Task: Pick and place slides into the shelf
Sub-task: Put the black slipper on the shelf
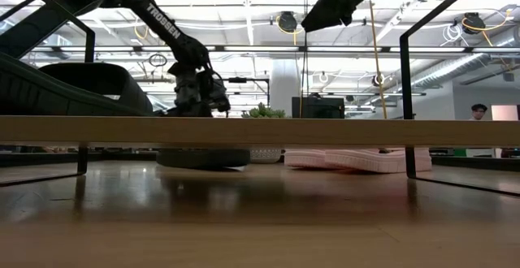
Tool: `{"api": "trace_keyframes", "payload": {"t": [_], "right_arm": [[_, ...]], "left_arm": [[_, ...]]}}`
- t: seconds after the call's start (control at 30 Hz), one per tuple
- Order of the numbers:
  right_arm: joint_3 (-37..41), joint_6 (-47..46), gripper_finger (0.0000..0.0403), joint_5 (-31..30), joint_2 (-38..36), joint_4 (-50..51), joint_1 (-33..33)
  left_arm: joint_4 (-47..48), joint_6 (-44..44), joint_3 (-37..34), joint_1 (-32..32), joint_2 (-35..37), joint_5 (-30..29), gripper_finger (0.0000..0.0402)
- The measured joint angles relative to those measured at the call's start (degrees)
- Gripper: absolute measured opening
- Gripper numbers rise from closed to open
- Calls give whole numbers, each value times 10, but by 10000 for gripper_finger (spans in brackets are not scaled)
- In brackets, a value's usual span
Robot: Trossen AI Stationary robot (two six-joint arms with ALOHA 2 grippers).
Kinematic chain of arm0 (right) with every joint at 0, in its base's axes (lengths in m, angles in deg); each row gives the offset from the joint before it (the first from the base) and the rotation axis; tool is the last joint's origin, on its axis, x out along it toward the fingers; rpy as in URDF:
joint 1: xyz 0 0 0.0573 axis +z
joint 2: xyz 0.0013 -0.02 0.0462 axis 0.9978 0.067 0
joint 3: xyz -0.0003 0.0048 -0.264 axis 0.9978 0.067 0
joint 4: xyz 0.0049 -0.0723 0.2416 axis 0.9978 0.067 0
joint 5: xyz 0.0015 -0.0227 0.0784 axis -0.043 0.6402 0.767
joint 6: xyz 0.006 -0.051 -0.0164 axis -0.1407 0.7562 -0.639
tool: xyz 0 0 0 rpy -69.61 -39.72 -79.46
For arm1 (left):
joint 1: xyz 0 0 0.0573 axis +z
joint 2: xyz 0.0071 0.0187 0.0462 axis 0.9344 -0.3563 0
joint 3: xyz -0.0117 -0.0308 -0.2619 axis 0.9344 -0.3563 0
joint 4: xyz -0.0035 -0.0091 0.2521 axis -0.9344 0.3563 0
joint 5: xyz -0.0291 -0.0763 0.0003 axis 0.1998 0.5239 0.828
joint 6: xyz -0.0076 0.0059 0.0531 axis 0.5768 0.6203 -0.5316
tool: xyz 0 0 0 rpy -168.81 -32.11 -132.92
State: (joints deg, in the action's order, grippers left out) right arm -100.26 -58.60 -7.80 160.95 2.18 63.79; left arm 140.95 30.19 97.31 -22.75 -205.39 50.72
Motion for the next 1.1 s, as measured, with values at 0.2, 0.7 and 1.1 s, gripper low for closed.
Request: {"api": "trace_keyframes", "payload": {"t": [0.2, 0.7, 1.1], "right_arm": [[0, 0, 153, 0, 0, 7, 0], [0, 0, 153, 0, 0, 8, 0], [0, 0, 153, 0, 0, 12, 8]], "left_arm": [[4, 3, 0, 4, -1, -19, 110], [25, -24, -1, -2, -1, 20, 110], [30, -42, -1, -7, -1, 19, 110]]}}
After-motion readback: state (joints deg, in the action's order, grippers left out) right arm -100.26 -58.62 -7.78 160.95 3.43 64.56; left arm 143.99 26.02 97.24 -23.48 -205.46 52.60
